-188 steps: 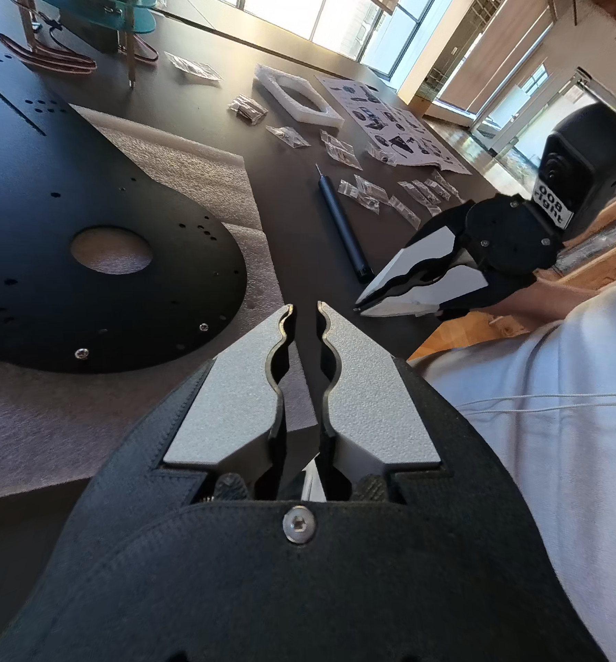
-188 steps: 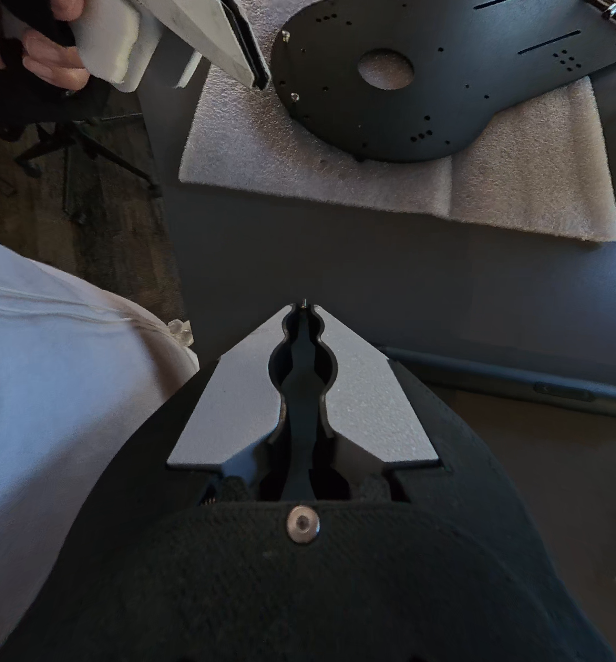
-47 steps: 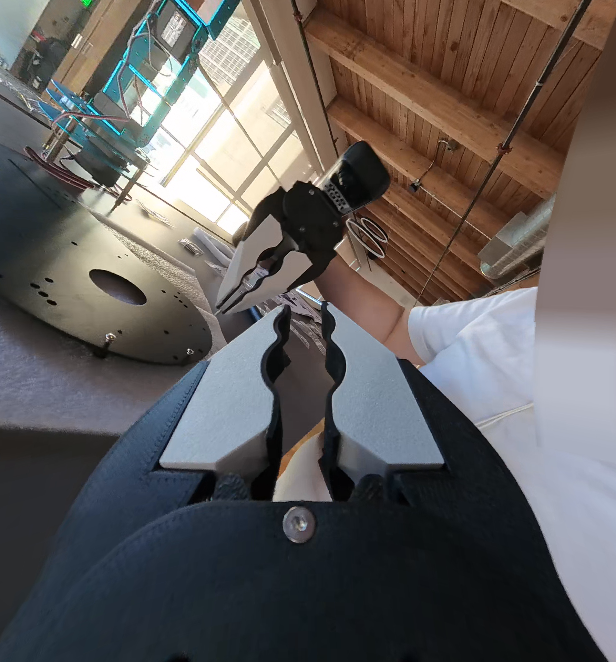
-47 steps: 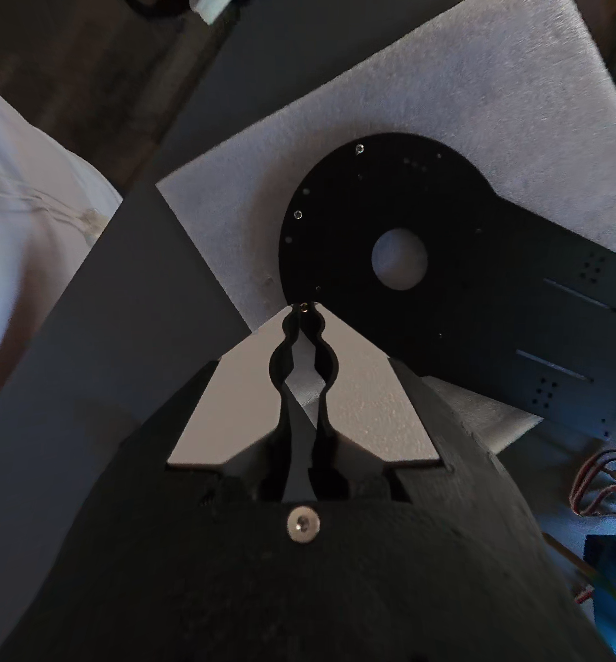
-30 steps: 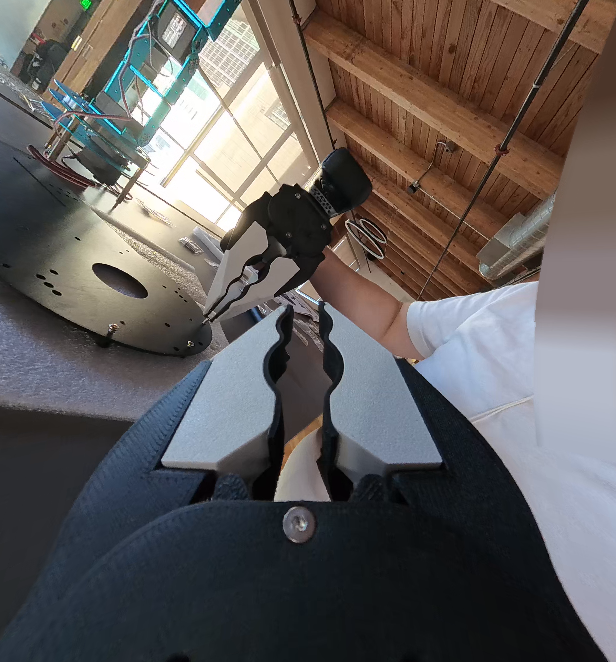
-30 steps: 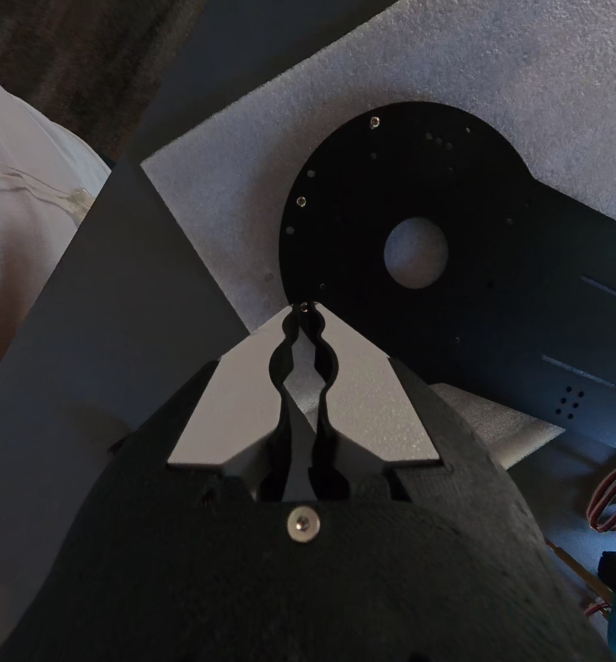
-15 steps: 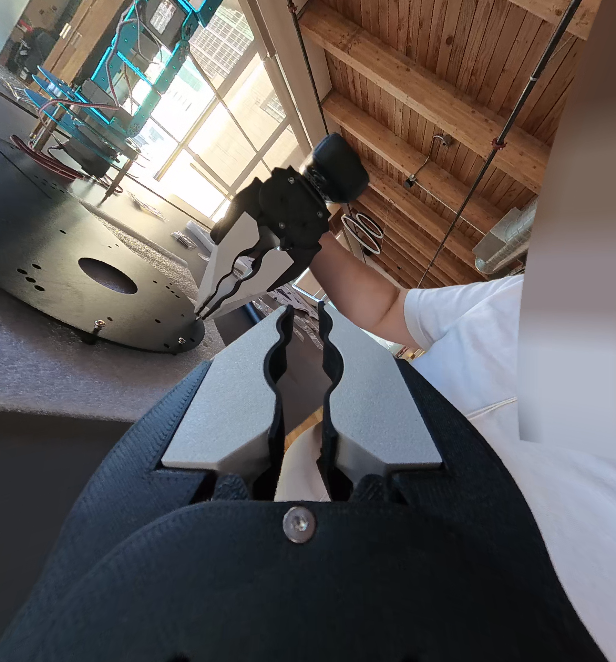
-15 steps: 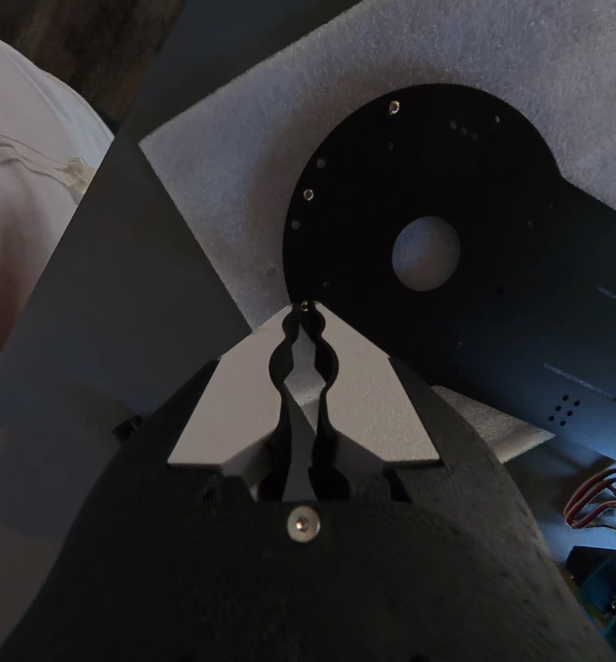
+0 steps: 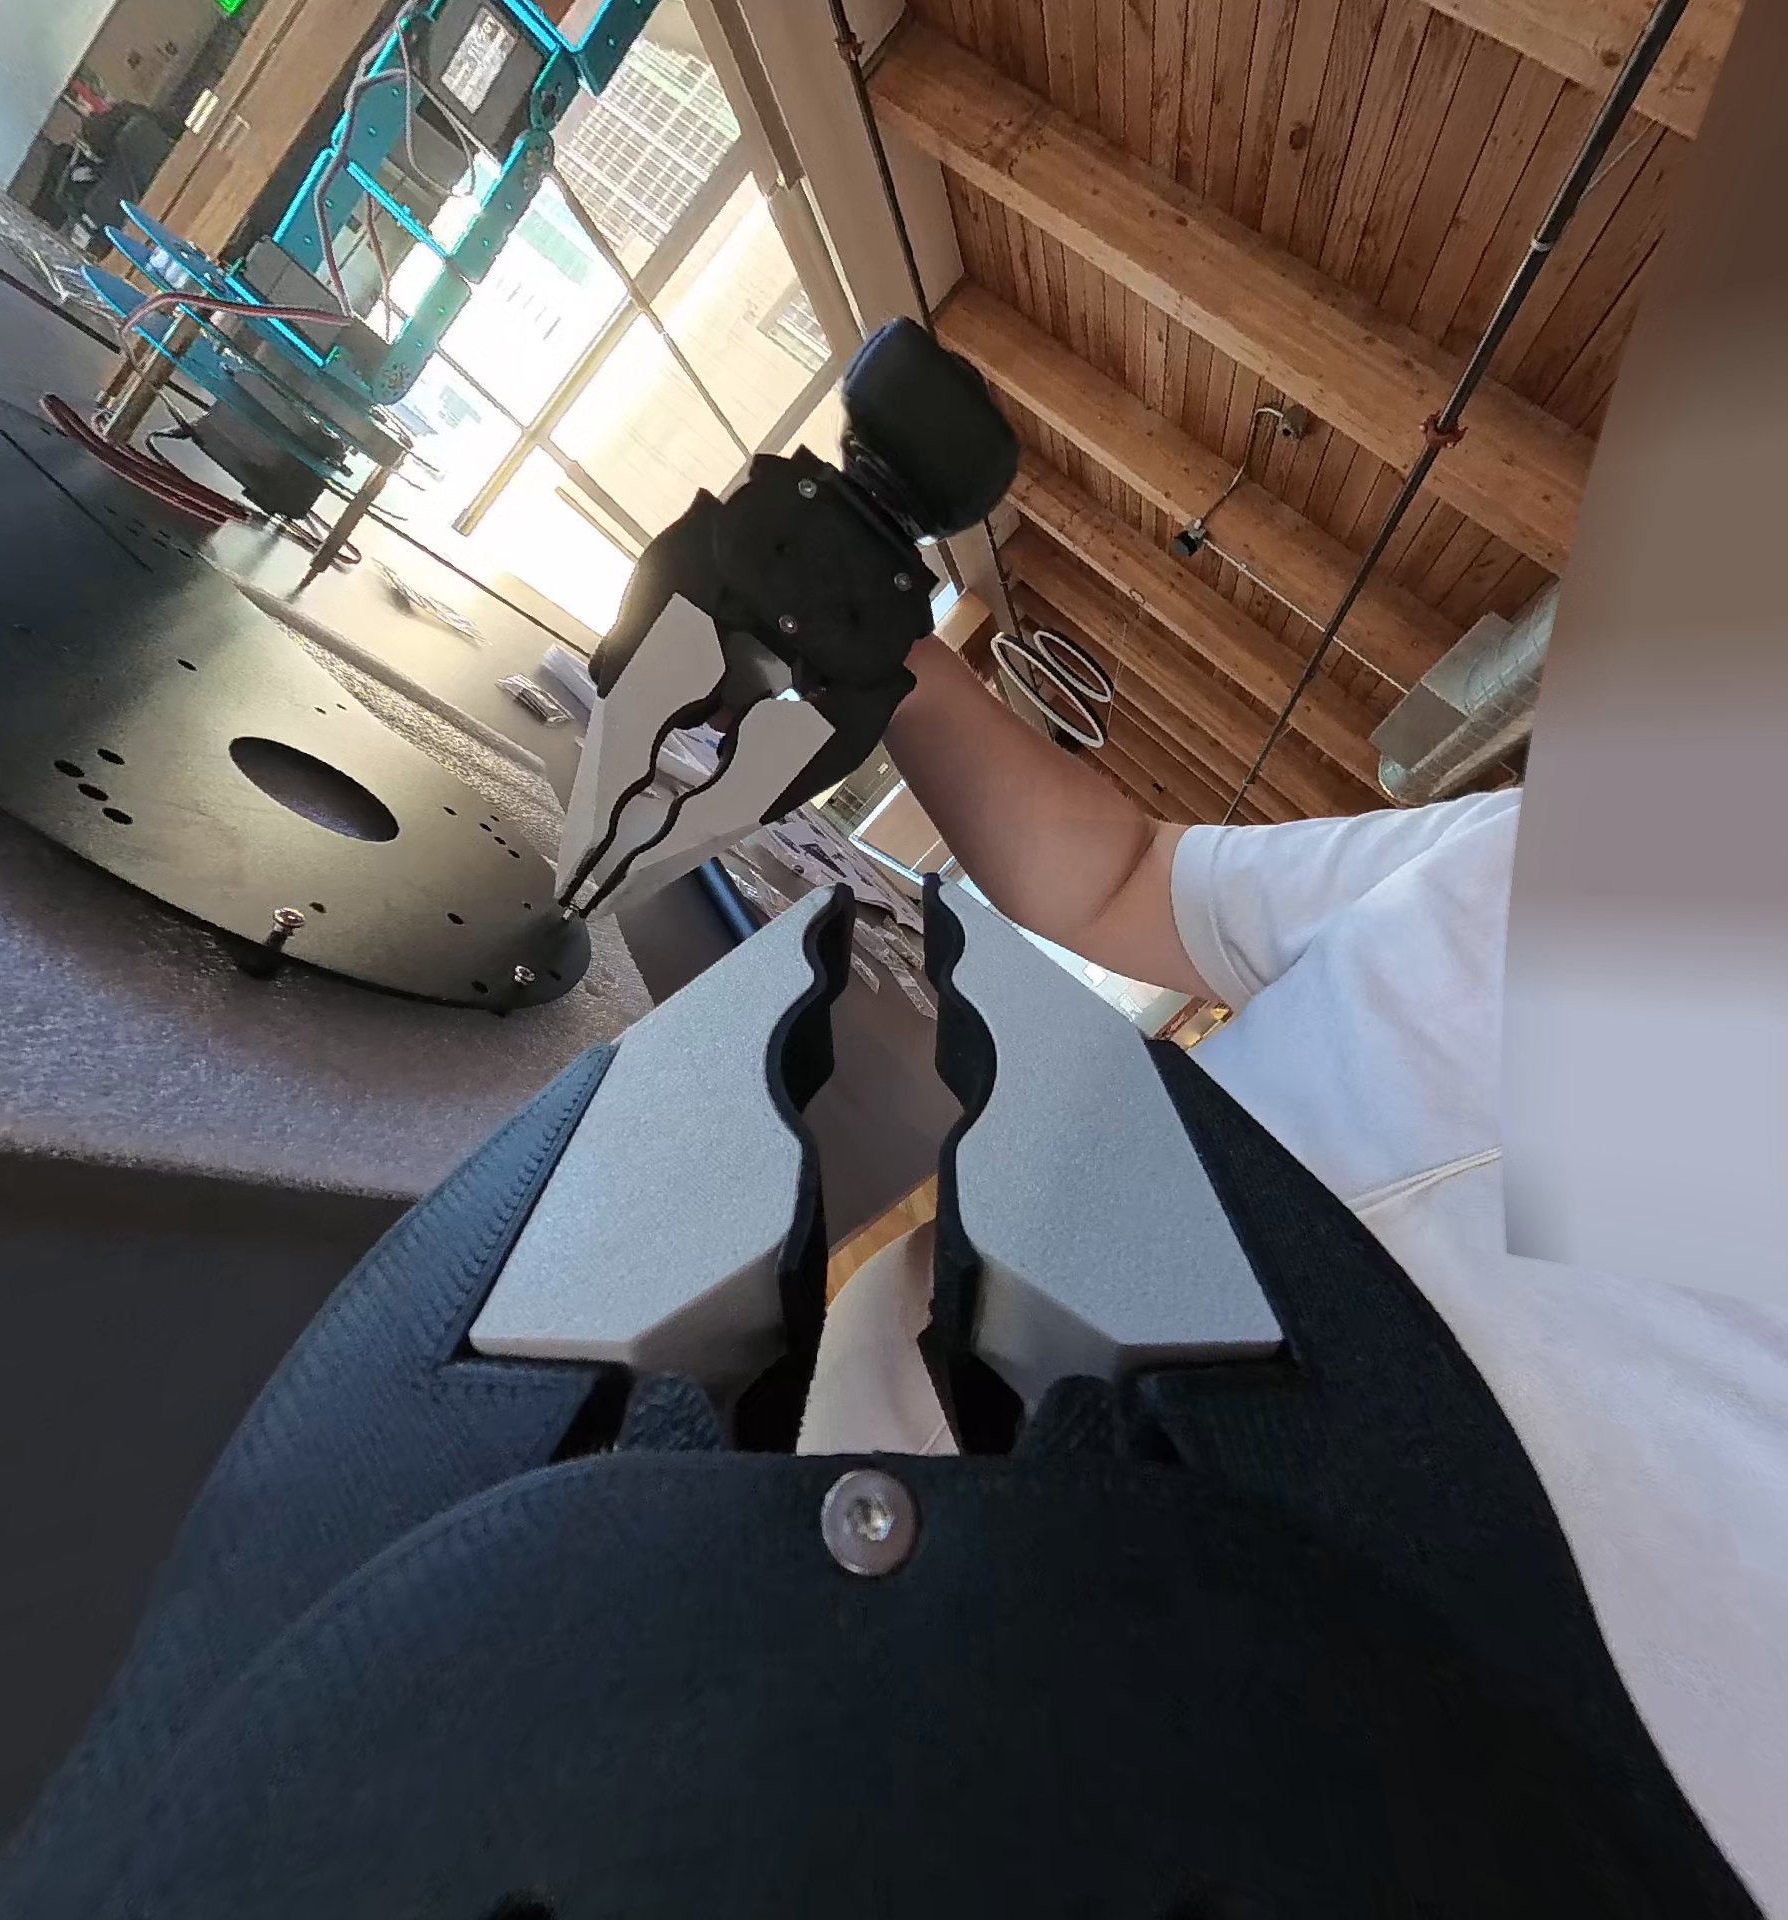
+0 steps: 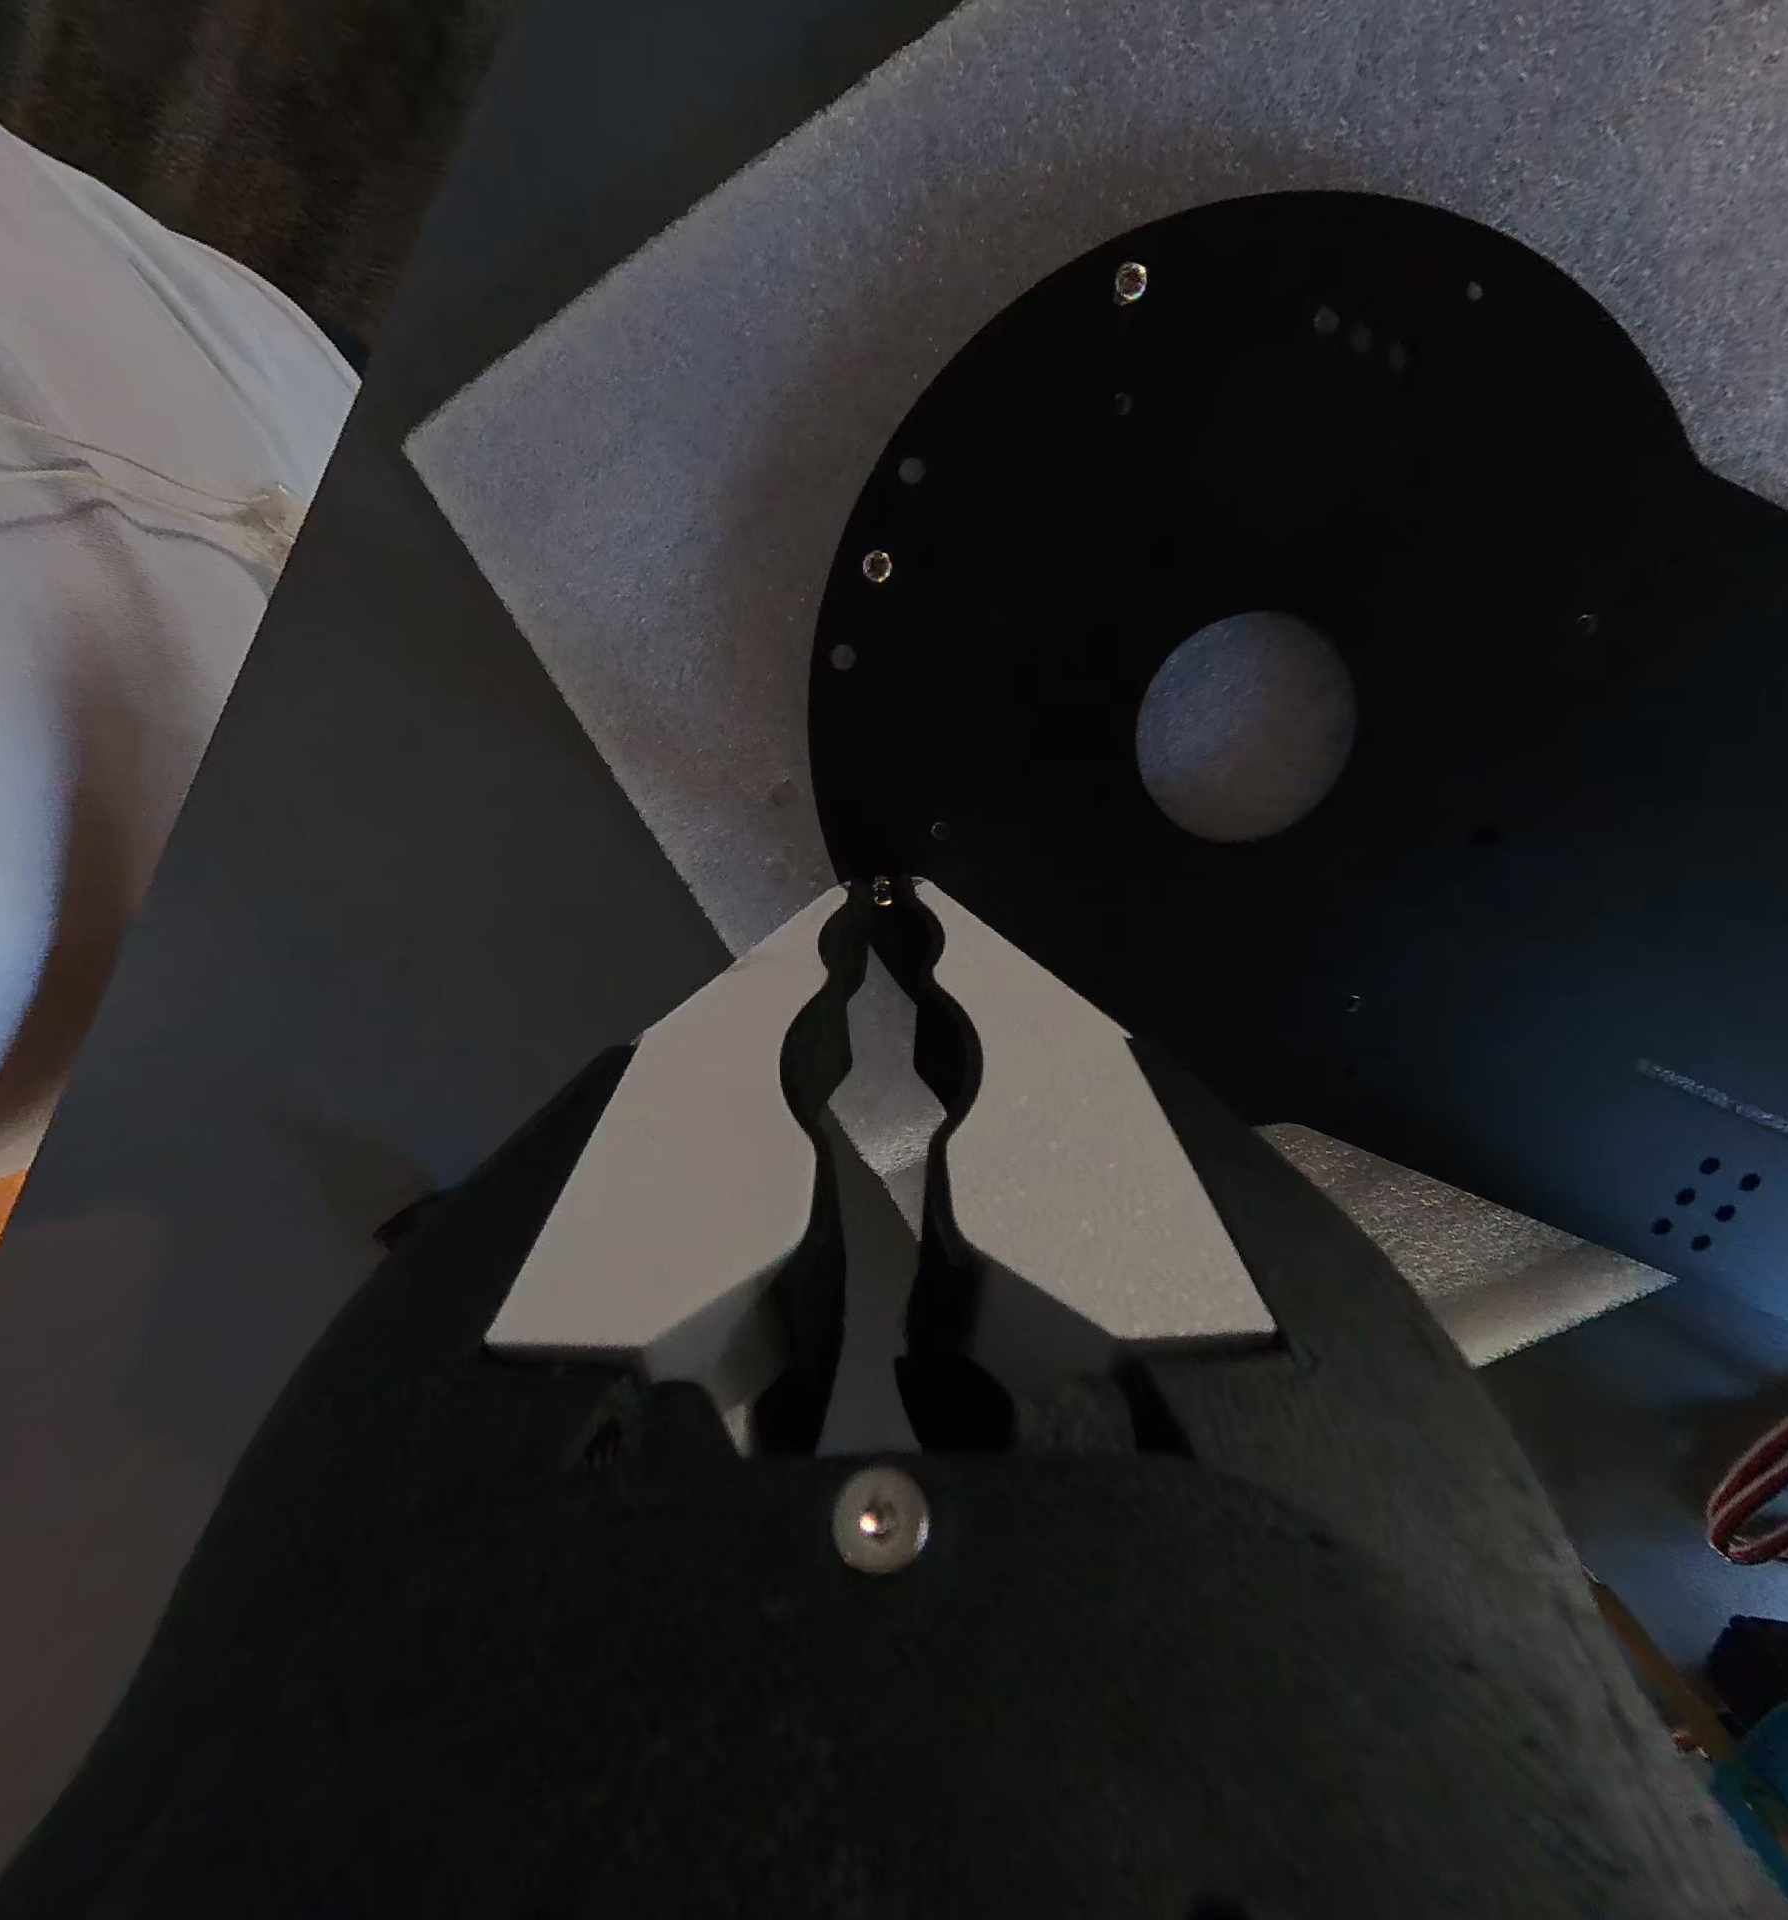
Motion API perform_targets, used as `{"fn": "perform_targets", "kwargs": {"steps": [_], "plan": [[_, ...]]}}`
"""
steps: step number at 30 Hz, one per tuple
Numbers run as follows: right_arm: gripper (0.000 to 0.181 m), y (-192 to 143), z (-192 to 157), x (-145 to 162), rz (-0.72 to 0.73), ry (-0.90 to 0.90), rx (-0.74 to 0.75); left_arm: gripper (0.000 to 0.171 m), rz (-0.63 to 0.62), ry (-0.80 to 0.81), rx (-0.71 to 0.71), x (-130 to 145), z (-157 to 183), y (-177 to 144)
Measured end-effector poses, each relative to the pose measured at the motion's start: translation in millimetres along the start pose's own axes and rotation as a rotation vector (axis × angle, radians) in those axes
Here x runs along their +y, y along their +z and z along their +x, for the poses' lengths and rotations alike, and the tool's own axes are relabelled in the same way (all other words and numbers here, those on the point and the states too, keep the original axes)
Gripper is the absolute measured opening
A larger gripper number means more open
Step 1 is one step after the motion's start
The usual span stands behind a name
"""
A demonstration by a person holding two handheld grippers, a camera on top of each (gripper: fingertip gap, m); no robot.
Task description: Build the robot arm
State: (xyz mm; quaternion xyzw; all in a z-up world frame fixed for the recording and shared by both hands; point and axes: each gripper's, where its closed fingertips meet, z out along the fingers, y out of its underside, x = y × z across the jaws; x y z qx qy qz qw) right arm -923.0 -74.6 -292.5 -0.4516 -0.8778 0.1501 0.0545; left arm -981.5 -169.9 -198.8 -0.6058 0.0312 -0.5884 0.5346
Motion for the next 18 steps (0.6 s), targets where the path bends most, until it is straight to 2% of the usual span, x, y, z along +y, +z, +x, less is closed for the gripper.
{"fn": "perform_targets", "kwargs": {"steps": [18], "plan": [[0.004, 0.0, -1.9, -1.5, 0.023, -0.005, 0.040, 0.010, -0.007, -0.007, 0.009, 1.6, 2.5, 1.6]]}}
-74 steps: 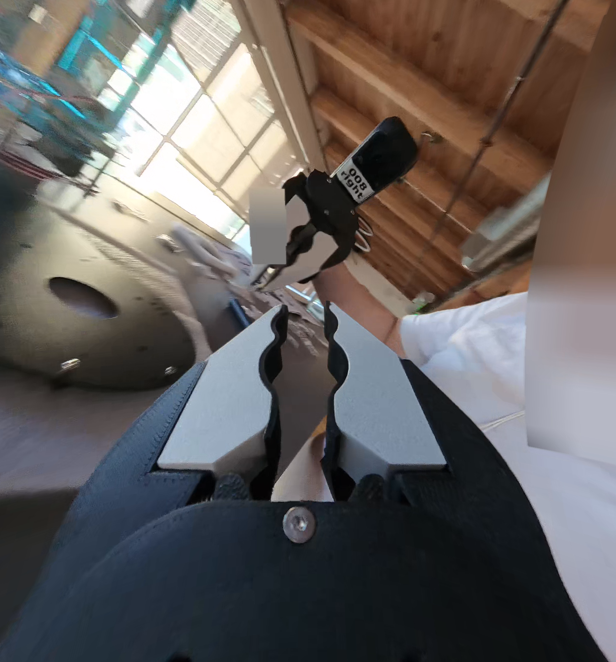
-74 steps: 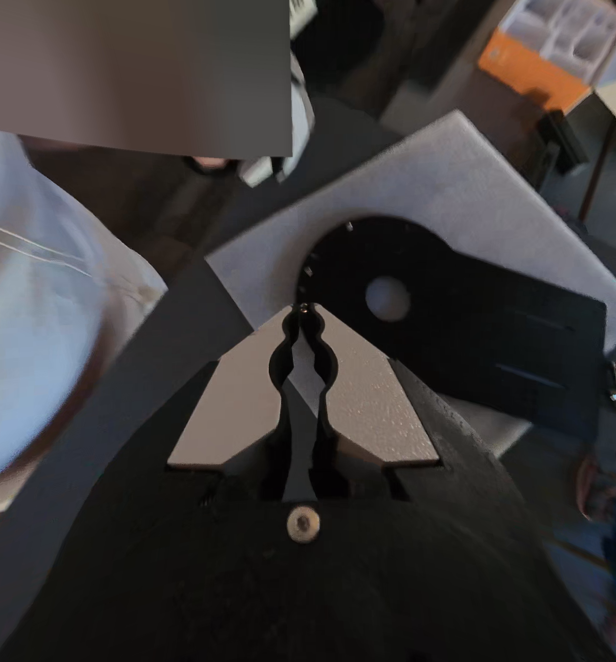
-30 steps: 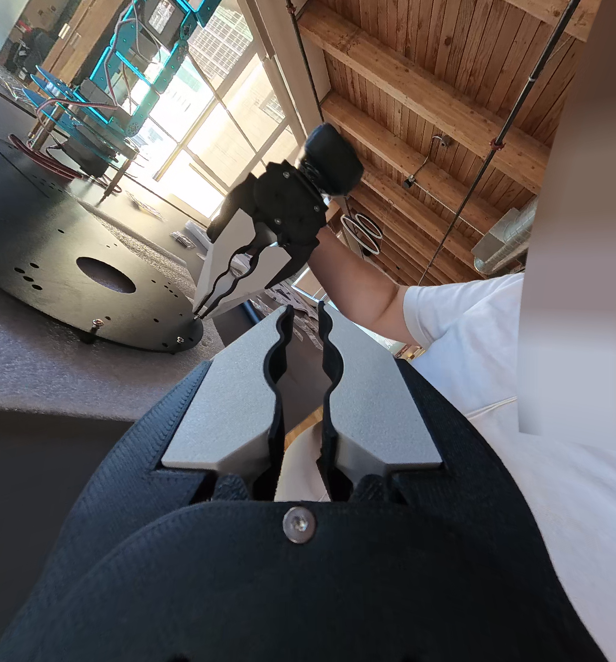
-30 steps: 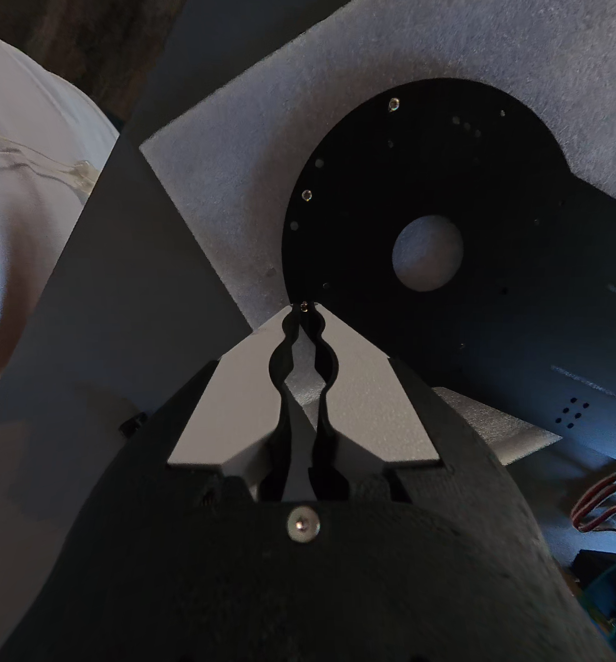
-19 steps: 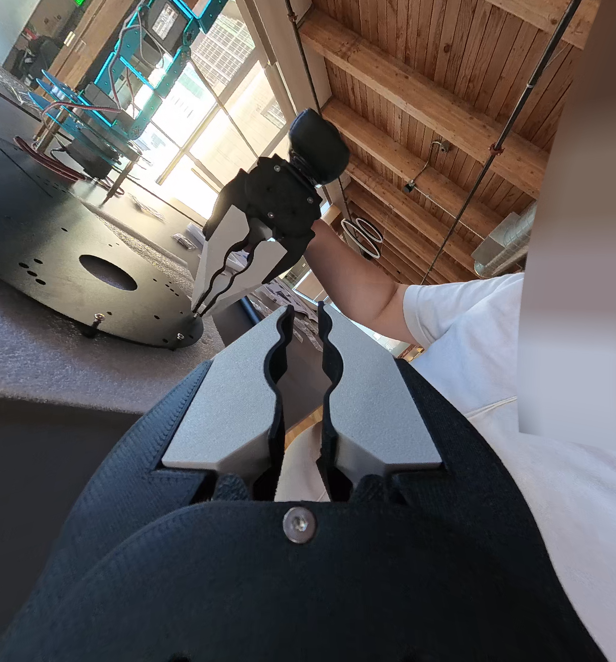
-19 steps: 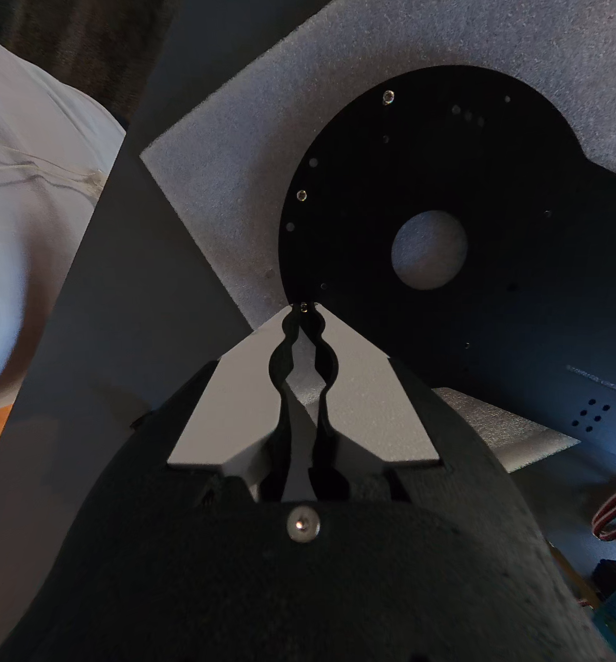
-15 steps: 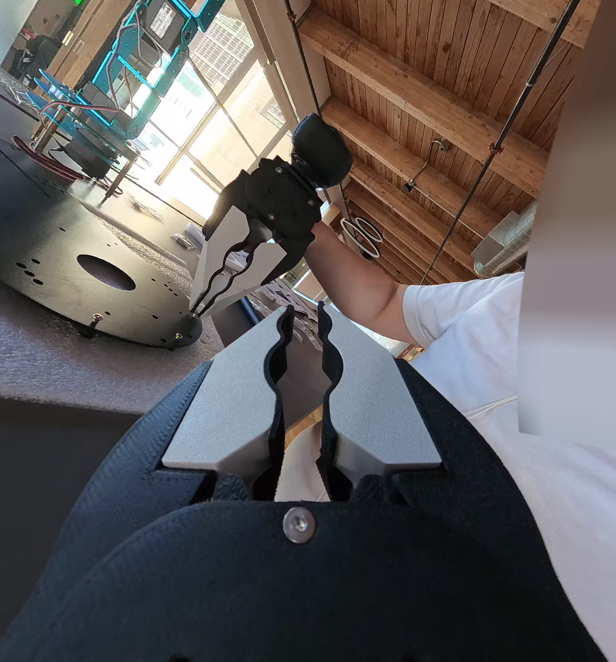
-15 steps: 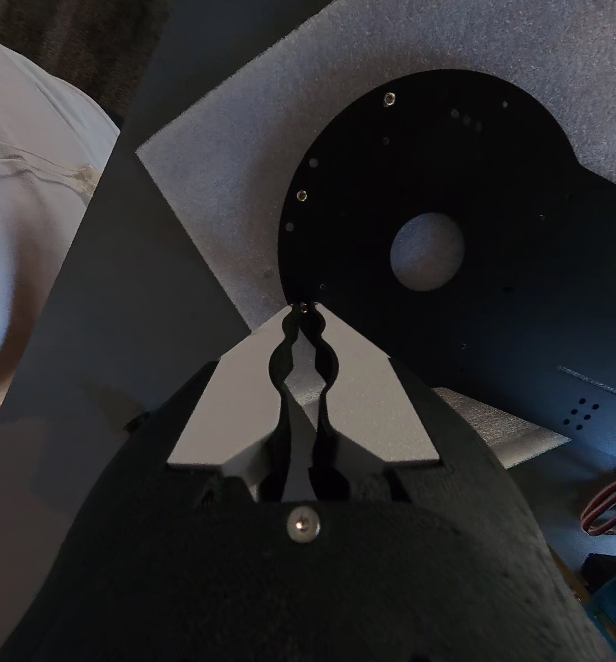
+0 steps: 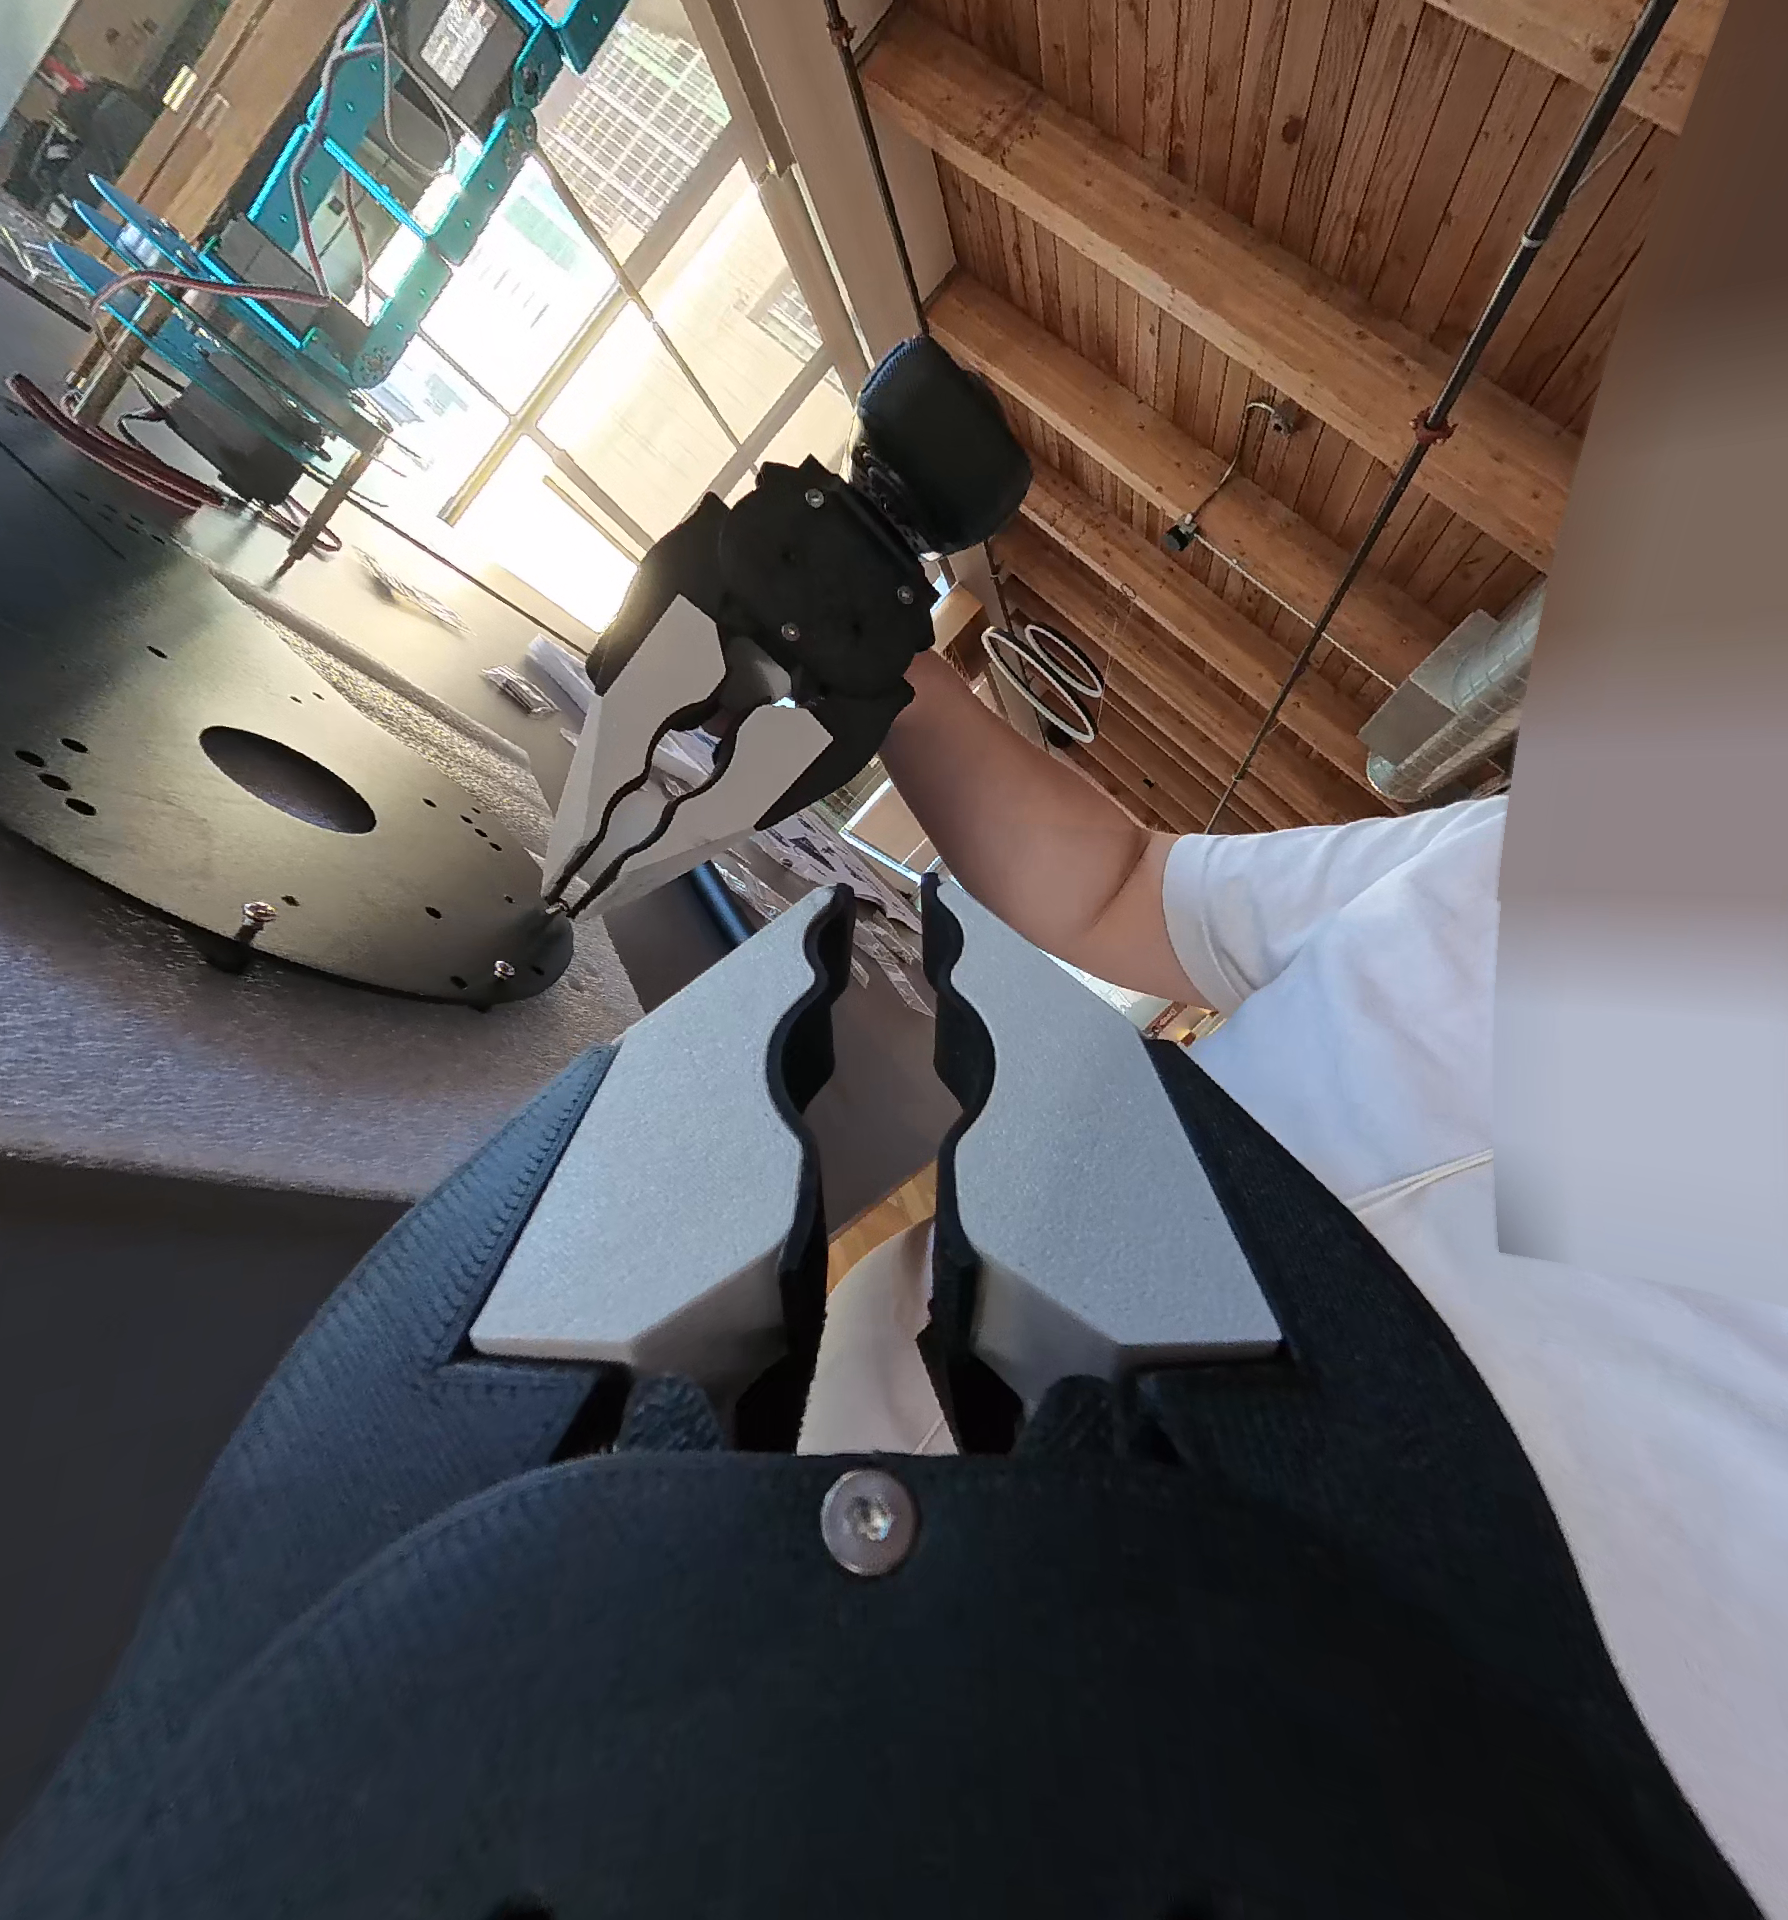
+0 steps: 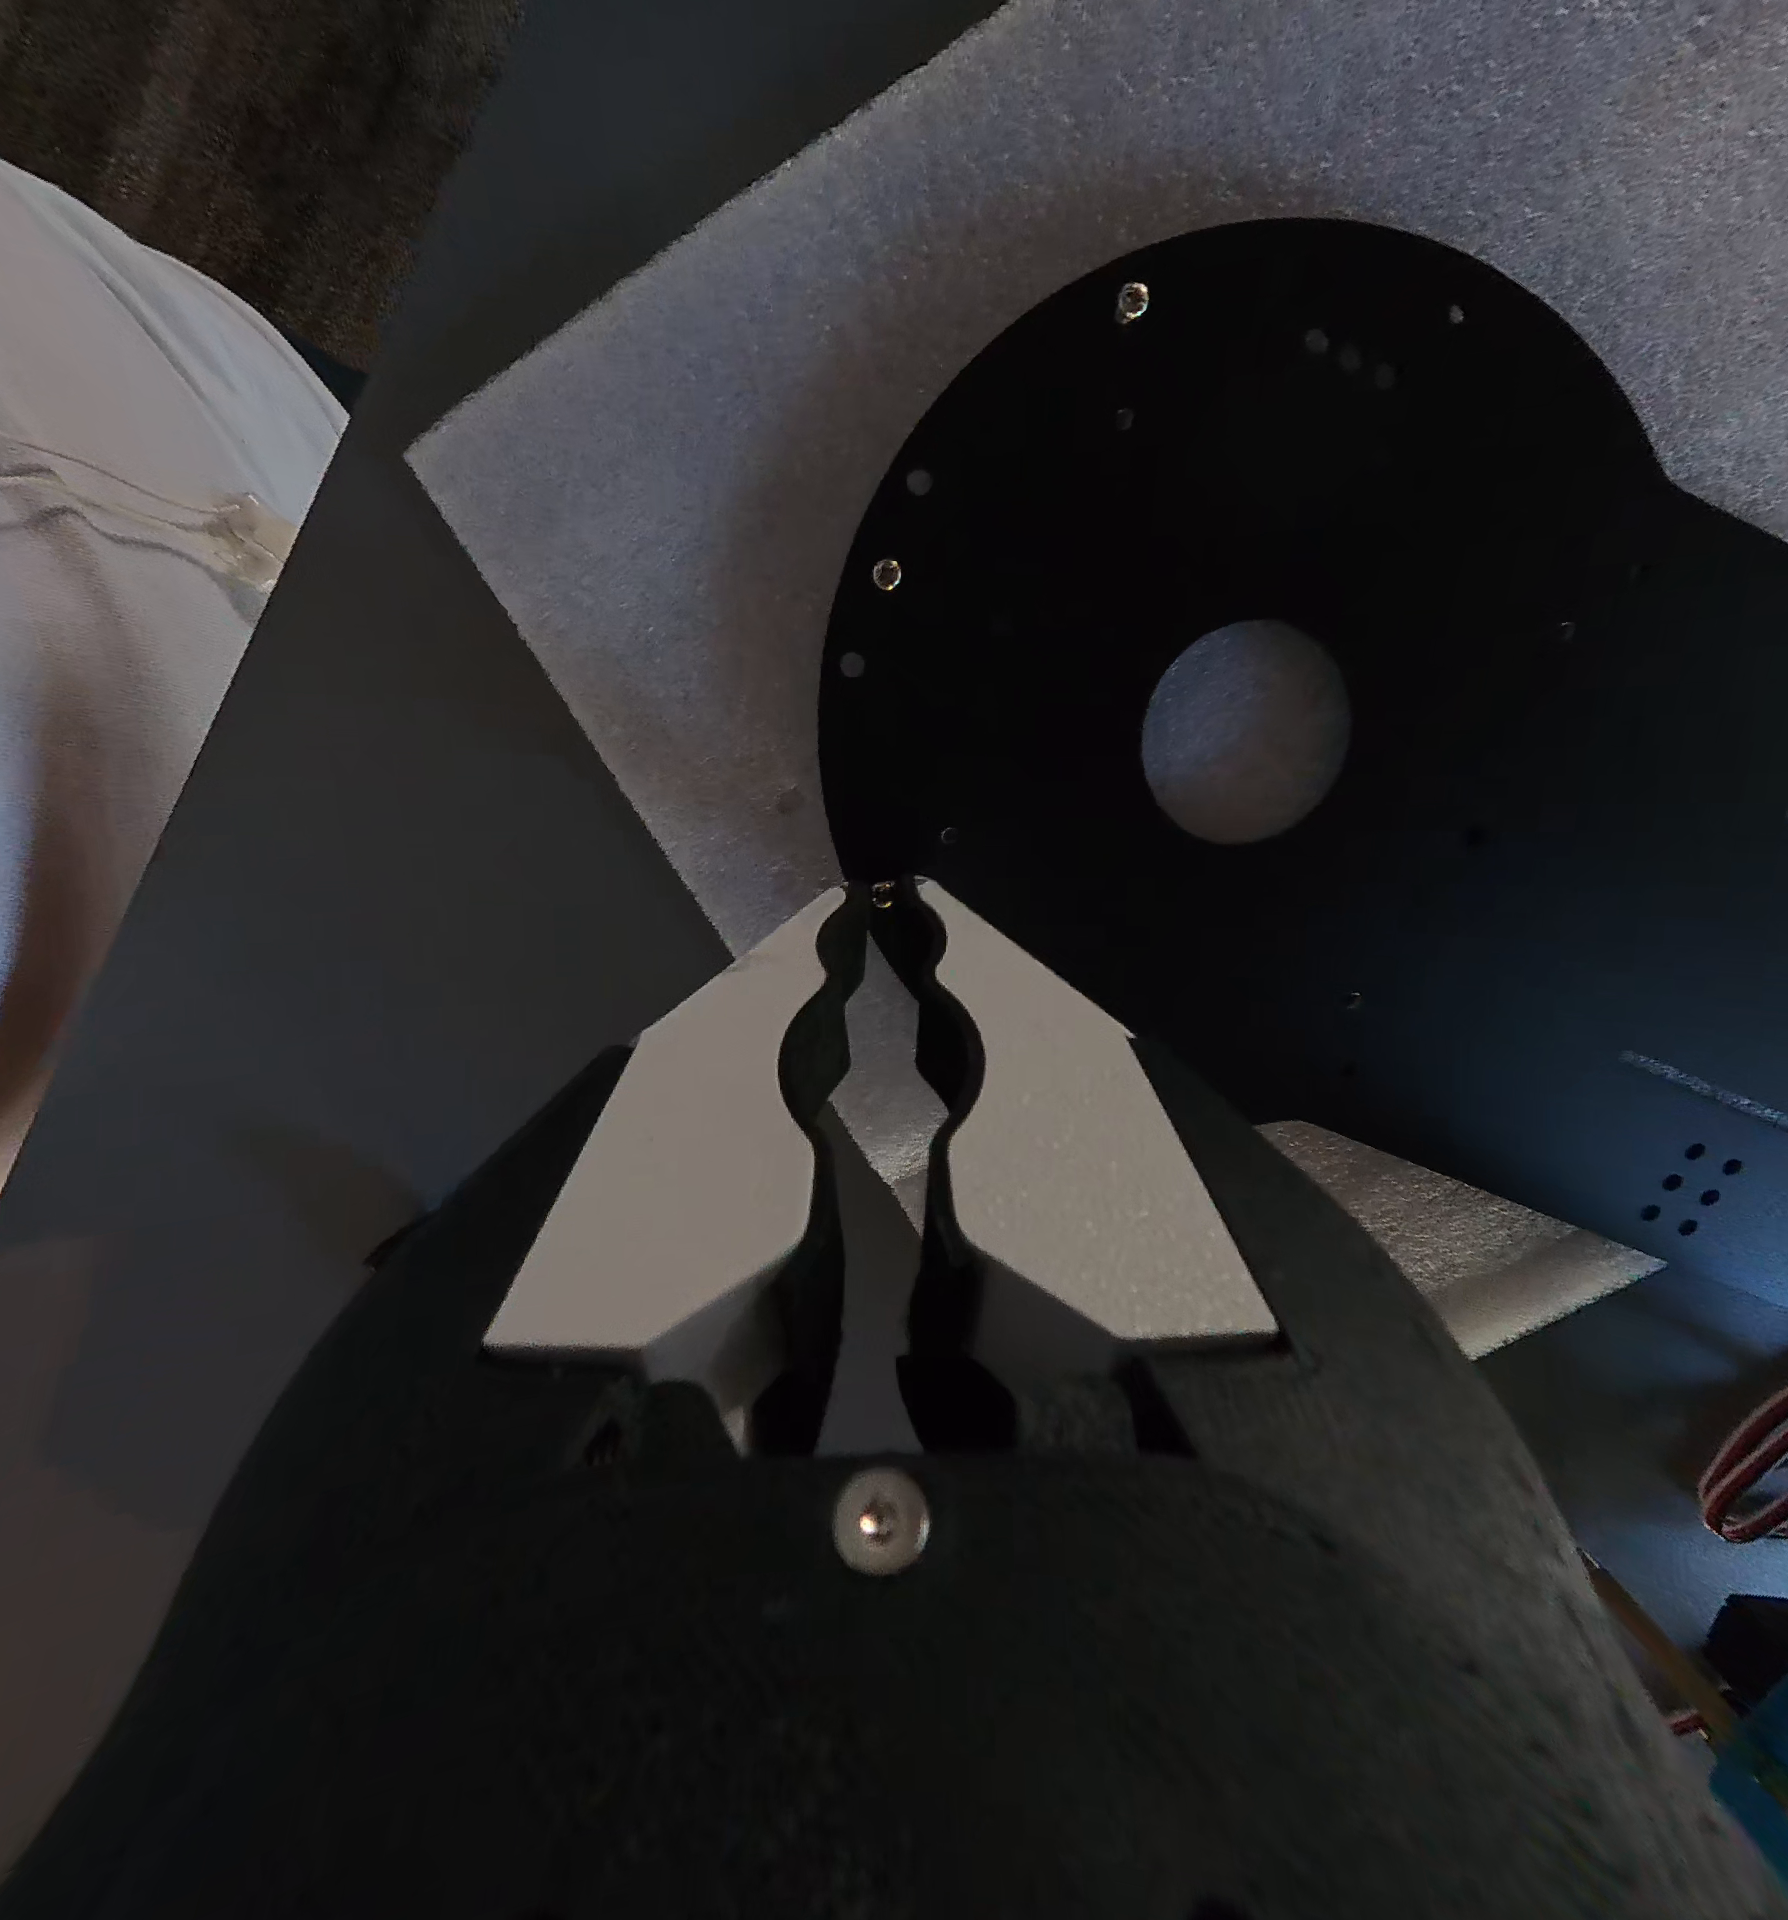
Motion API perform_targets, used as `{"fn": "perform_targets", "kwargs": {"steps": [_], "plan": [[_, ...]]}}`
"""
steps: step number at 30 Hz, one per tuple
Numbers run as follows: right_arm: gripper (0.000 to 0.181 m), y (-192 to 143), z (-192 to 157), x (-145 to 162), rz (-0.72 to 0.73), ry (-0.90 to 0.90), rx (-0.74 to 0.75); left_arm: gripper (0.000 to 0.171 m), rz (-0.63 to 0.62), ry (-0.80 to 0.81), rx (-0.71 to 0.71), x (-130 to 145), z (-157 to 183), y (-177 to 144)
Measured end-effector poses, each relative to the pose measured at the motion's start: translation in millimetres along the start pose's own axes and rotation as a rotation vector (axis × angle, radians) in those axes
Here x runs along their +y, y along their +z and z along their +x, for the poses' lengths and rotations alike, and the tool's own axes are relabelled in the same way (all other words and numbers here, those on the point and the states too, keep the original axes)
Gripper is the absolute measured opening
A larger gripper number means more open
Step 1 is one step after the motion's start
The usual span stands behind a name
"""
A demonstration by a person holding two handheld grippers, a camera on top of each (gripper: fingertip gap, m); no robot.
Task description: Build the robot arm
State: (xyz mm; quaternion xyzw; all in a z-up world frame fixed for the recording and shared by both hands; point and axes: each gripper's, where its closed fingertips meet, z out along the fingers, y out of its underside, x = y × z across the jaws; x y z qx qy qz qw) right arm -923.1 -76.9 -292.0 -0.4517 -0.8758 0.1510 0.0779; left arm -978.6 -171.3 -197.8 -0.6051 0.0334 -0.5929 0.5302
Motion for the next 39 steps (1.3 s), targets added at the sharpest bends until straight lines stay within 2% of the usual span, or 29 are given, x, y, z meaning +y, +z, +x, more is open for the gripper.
{"fn": "perform_targets", "kwargs": {"steps": [10, 15, 19, 23, 27, 35, 39], "plan": [[0.009, -3, 1, 0, 0.021, 0.006, 0.025, 0.010, -0.001, 0.004, 0.004, 0, 4, 0], [0.016, -30, 0, 4, 0.100, 0.001, 0.107, 0.010, -0.013, 0.009, -0.010, 3, 6, -2], [0.027, -65, -25, 38, 0.114, -0.045, 0.134, 0.011, -0.036, 0.017, -0.050, 9, 7, -6], [0.035, -72, -59, 96, -0.043, -0.074, 0.085, 0.011, -0.060, 0.022, -0.078, 16, 11, -6], [0.034, -61, -72, 121, -0.139, -0.180, 0.077, 0.011, -0.098, 0.033, -0.093, 23, 14, 10], [0.023, -36, -68, 140, -0.182, -0.306, 0.017, 0.009, -0.091, 0.076, -0.088, 31, 33, 66], [0.017, -35, -71, 140, -0.160, -0.359, -0.015, 0.009, -0.055, 0.092, -0.140, 40, 45, 82]]}}
